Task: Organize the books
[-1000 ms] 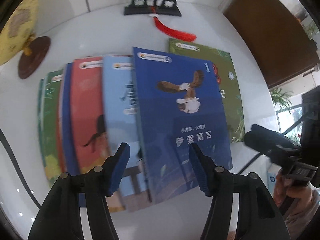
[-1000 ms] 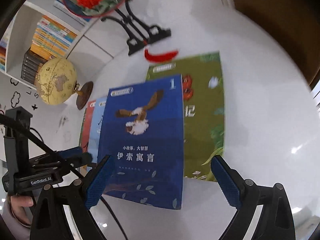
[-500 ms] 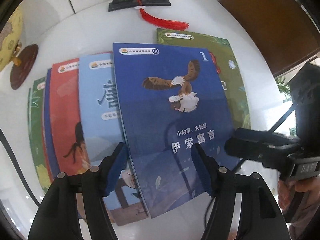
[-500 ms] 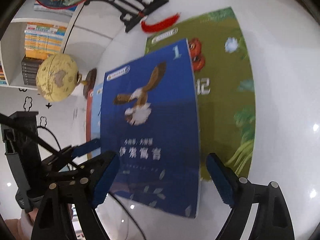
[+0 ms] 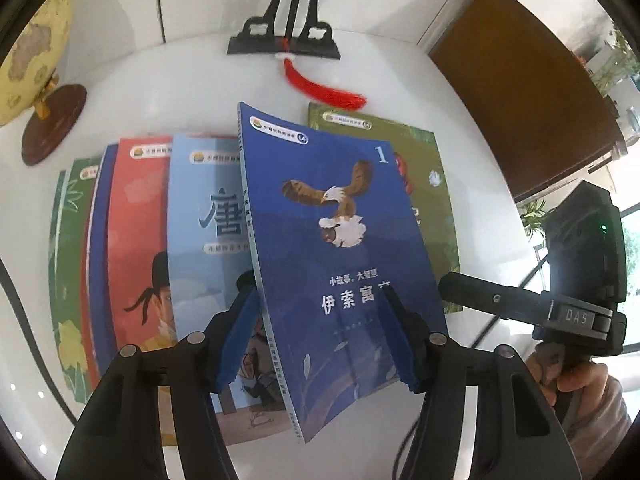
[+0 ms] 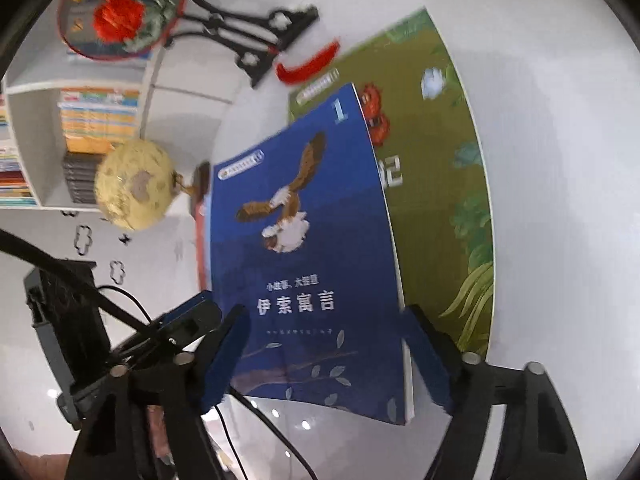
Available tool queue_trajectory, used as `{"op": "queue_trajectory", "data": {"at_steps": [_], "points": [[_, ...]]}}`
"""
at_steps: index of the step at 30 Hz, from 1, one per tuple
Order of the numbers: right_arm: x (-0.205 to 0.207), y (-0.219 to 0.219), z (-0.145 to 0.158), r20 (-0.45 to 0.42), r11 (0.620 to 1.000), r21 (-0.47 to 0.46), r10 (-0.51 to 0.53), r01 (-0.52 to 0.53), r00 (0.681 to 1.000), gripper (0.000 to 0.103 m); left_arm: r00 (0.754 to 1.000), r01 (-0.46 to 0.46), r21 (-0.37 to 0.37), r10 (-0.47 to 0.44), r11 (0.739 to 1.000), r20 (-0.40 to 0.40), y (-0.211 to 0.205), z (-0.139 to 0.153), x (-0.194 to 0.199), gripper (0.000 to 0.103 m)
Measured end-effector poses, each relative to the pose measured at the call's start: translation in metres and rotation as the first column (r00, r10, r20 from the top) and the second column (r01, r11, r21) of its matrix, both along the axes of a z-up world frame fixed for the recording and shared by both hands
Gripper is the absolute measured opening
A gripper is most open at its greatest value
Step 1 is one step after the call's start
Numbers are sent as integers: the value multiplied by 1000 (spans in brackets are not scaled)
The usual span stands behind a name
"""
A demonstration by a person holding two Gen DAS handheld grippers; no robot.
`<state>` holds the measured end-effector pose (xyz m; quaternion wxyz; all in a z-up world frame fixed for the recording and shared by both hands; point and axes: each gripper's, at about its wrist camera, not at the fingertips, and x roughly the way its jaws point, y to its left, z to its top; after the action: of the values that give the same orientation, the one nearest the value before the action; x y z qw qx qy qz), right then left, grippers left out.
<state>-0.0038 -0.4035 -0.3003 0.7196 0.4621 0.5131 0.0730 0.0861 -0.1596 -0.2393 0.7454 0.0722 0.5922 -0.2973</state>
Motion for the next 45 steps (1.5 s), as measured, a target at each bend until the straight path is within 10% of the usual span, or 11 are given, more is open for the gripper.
{"op": "queue_trajectory", "data": {"at_steps": [9,12,14,19,24,32,34,36,40,45], "points": [[6,13,-12,62,993,111,26,-33,998,62,997,67,-44,-69,997,-43,-17,-6,-16,47],[12,27,-8,73,997,9,71,-72,995,48,994,86,-86,-91,993,-58,-19,-10,-21,22],[11,24,-10,51,999,26,37,-38,998,45,991,36,-97,-48,995,-124,-18,-18,-16,22],[7,16,-9,5,996,-91,21,-21,1000,28,1000,-5,91,6,996,-6,-17,-22,-11,25],[6,9,-11,-17,992,-125,23,-25,1000,18,987,-105,40,109,994,-118,-1,-32,2,40],[3,7,-11,-34,992,-124,13,-17,999,18,998,3,104,2,995,-55,-28,-34,-12,30],[5,8,-11,-36,991,-134,14,-19,999,18,995,-7,-21,4,1000,-104,-25,-31,-14,5],[7,7,-10,-35,989,-145,17,-22,999,18,979,9,-177,-45,984,-201,-31,-26,-20,3],[10,10,-12,-25,992,-120,31,-34,999,18,984,177,-47,-177,983,16,-68,-7,-48,2],[5,5,-14,-31,995,-95,15,-18,999,17,996,26,2,-26,1000,-83,-31,-18,-26,8]]}}
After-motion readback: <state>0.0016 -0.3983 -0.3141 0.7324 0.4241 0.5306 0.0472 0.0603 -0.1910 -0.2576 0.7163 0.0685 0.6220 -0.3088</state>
